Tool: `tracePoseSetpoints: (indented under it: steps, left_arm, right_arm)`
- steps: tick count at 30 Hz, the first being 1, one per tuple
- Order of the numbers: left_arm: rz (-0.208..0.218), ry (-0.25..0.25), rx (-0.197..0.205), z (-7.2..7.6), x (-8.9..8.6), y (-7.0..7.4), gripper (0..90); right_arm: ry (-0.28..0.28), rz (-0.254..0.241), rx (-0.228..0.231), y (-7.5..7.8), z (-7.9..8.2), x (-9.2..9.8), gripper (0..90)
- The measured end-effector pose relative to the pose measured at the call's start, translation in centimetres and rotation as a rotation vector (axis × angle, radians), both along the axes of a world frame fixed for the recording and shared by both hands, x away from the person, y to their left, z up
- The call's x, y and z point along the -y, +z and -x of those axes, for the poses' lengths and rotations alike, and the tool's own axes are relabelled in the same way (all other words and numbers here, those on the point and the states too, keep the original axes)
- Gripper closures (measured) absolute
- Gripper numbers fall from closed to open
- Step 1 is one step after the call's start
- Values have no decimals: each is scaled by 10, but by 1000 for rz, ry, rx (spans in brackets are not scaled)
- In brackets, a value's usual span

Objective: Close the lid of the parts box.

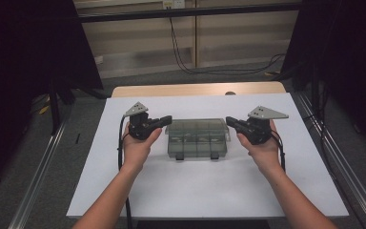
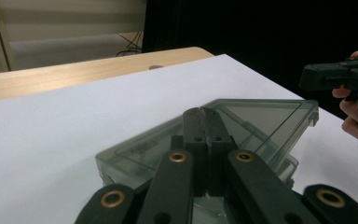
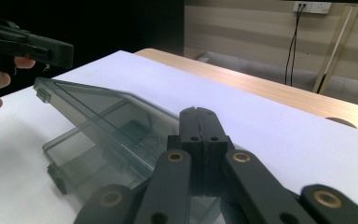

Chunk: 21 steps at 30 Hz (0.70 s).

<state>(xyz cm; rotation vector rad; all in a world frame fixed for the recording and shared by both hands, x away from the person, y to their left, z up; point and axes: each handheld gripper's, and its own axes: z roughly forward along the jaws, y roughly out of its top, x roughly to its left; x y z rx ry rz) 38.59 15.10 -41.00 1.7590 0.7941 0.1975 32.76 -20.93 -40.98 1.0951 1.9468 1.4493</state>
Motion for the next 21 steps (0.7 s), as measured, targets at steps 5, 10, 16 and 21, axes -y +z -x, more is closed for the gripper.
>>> tracePoseSetpoints:
  steps: [5,10,16,21]
  left_arm:
    - [-9,-4,-1,10,0,-7,900]
    - [-4,12,8,18,-1,-12,900]
    - [-27,0,30,27,0,-17,900]
    - [-21,-6,22,32,-1,-23,900]
  right_arm:
    - [16,0,-7,-7,9,-3,900]
    - [36,6,-16,-16,17,-7,900]
    - [32,16,-20,-26,25,-9,900]
    - [29,7,-28,-34,28,-9,900]
